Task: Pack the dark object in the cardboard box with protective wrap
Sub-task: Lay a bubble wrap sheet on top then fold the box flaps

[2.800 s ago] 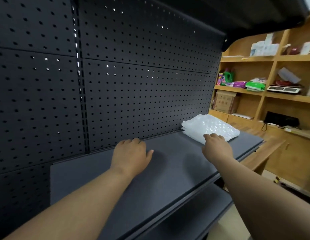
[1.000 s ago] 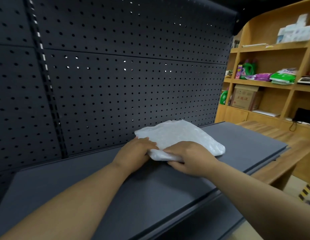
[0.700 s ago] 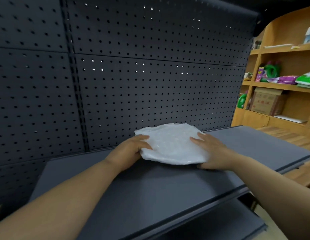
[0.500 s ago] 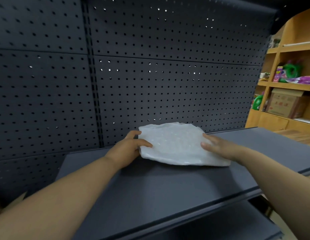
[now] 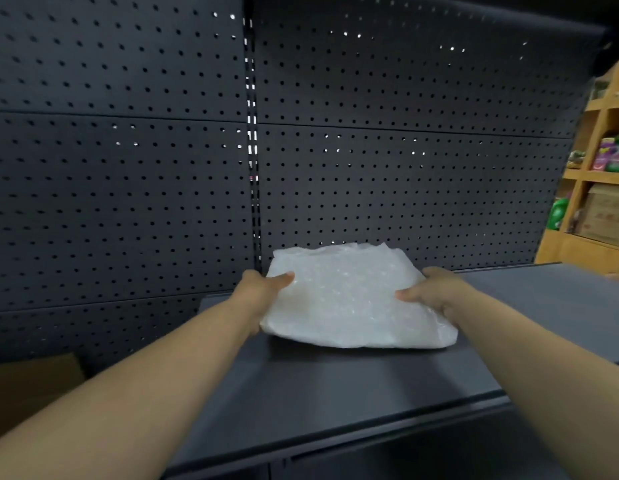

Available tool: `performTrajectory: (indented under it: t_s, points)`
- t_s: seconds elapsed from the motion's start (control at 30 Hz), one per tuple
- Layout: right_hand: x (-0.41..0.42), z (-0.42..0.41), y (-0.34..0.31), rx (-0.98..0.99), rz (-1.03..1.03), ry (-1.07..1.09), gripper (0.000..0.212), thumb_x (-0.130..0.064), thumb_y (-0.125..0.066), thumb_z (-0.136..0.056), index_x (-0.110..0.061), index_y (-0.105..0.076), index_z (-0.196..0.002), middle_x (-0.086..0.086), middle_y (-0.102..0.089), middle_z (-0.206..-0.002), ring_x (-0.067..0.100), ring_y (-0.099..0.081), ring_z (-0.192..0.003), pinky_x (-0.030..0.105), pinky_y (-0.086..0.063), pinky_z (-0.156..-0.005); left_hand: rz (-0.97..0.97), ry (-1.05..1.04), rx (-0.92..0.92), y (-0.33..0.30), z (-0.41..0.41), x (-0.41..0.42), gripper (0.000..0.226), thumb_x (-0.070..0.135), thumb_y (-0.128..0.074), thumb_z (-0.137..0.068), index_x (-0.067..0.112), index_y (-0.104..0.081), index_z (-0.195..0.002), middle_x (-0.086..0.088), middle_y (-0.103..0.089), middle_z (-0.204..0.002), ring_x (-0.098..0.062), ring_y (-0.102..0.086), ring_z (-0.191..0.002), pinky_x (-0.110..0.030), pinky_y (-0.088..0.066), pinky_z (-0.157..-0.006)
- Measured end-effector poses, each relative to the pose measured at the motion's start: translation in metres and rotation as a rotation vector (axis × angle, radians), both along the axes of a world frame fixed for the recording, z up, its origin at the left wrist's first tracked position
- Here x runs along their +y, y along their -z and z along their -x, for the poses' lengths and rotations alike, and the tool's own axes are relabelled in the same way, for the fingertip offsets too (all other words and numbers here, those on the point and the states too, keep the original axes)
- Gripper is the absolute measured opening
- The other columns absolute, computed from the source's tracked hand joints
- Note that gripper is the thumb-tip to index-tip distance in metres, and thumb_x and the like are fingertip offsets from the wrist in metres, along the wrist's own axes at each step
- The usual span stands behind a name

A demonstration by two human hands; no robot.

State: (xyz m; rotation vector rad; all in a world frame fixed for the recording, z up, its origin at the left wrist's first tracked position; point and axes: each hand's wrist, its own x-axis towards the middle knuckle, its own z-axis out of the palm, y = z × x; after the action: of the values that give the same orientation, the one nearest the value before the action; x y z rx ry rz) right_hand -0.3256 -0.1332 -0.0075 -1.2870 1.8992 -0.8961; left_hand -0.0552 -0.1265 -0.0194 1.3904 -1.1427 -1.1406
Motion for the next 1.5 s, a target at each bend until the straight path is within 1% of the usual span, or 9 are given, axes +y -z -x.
performTrajectory:
  t_s: [0.1, 0.17, 0.4, 0.6, 0.77, 0.87, 1.17, 1.3, 1.5]
  points:
    - [0.016, -0.031, -0.005, -0.057, 0.05, -0.028, 0.069, -0.013, -0.08, -0.074, -0.004, -0.046, -0.134, 0.012, -0.056, -0.13, 0.033, -0.058, -0.109, 0.043, -0.049, -0.09, -0.073, 0.037, 0.063, -0.009, -0.027, 0.017, 0.03, 0.026, -0.07, -0.086, 0.0, -0.059, -0.092, -0.008, -0.063, -0.084, -0.024, -0.061, -0.069, -0.034, -0.047, -0.053]
    - [0.03, -0.056, -0.01, -0.113, 0.085, -0.044, 0.052, -0.01, -0.078, -0.077, -0.006, -0.053, -0.123, 0.011, -0.061, -0.118, 0.031, -0.06, -0.101, 0.041, -0.049, -0.083, -0.103, 0.08, 0.129, -0.016, -0.052, 0.03, 0.021, 0.02, -0.071, -0.085, 0.001, -0.062, -0.088, -0.011, -0.067, -0.088, -0.026, -0.064, -0.071, -0.037, -0.048, -0.053]
    - [0.077, -0.174, -0.021, -0.361, 0.145, -0.101, 0.017, -0.017, -0.073, -0.083, -0.008, -0.062, -0.091, 0.01, -0.068, -0.093, 0.026, -0.065, -0.077, 0.036, -0.052, -0.063, 0.0, 0.108, 0.239, -0.019, -0.177, 0.083, 0.018, 0.014, -0.066, -0.088, 0.014, -0.064, -0.106, -0.01, -0.07, -0.1, -0.03, -0.068, -0.085, -0.043, -0.054, -0.062]
    - [0.101, -0.288, -0.019, -0.507, 0.156, -0.198, 0.044, -0.033, -0.075, -0.079, -0.011, -0.059, -0.112, 0.007, -0.069, -0.1, 0.026, -0.067, -0.084, 0.036, -0.053, -0.064, 0.063, -0.02, 0.212, -0.017, -0.289, 0.122, 0.029, 0.027, -0.065, -0.09, 0.016, -0.062, -0.116, -0.009, -0.07, -0.108, -0.031, -0.068, -0.092, -0.042, -0.054, -0.065]
    - [0.109, -0.365, -0.001, -0.397, 0.319, -0.178, 0.048, -0.038, -0.074, -0.079, -0.019, -0.054, -0.118, 0.001, -0.065, -0.111, 0.026, -0.064, -0.098, 0.048, -0.052, -0.09, 0.131, -0.169, 0.115, -0.008, -0.35, 0.147, 0.027, 0.034, -0.06, -0.092, 0.017, -0.061, -0.113, -0.004, -0.069, -0.102, -0.026, -0.067, -0.09, -0.04, -0.054, -0.072]
    - [0.119, -0.396, 0.01, -0.303, 0.411, -0.185, 0.048, -0.041, -0.065, -0.085, -0.021, -0.05, -0.127, -0.003, -0.062, -0.111, 0.021, -0.06, -0.098, 0.04, -0.051, -0.085, 0.145, -0.276, -0.034, 0.001, -0.372, 0.157, 0.027, 0.041, -0.055, -0.093, 0.019, -0.06, -0.108, 0.0, -0.067, -0.097, -0.024, -0.065, -0.089, -0.038, -0.052, -0.075]
    - [0.141, -0.432, 0.044, -0.143, 0.48, -0.172, 0.064, -0.048, -0.053, -0.091, -0.032, -0.027, -0.147, -0.003, -0.053, -0.135, 0.024, -0.054, -0.119, 0.044, -0.047, -0.096, 0.134, -0.497, -0.441, 0.032, -0.395, 0.177, 0.035, 0.045, -0.054, -0.092, 0.014, -0.044, -0.106, -0.001, -0.054, -0.096, -0.02, -0.055, -0.083, -0.033, -0.045, -0.066]
    - [0.147, -0.442, 0.058, -0.106, 0.473, -0.173, 0.067, -0.047, -0.051, -0.093, -0.032, -0.019, -0.15, -0.001, -0.047, -0.142, 0.025, -0.049, -0.125, 0.043, -0.042, -0.097, 0.128, -0.514, -0.495, 0.045, -0.403, 0.184, 0.035, 0.045, -0.052, -0.093, 0.014, -0.043, -0.107, 0.003, -0.051, -0.087, -0.014, -0.053, -0.076, -0.033, -0.046, -0.064]
    - [0.139, -0.468, 0.071, -0.082, 0.444, -0.154, 0.065, -0.049, -0.049, -0.093, -0.035, -0.02, -0.149, 0.0, -0.045, -0.144, 0.026, -0.048, -0.127, 0.045, -0.043, -0.1, 0.1, -0.503, -0.527, 0.051, -0.423, 0.18, 0.04, 0.044, -0.049, -0.095, 0.01, -0.044, -0.115, -0.004, -0.054, -0.1, -0.025, -0.056, -0.089, -0.039, -0.05, -0.075]
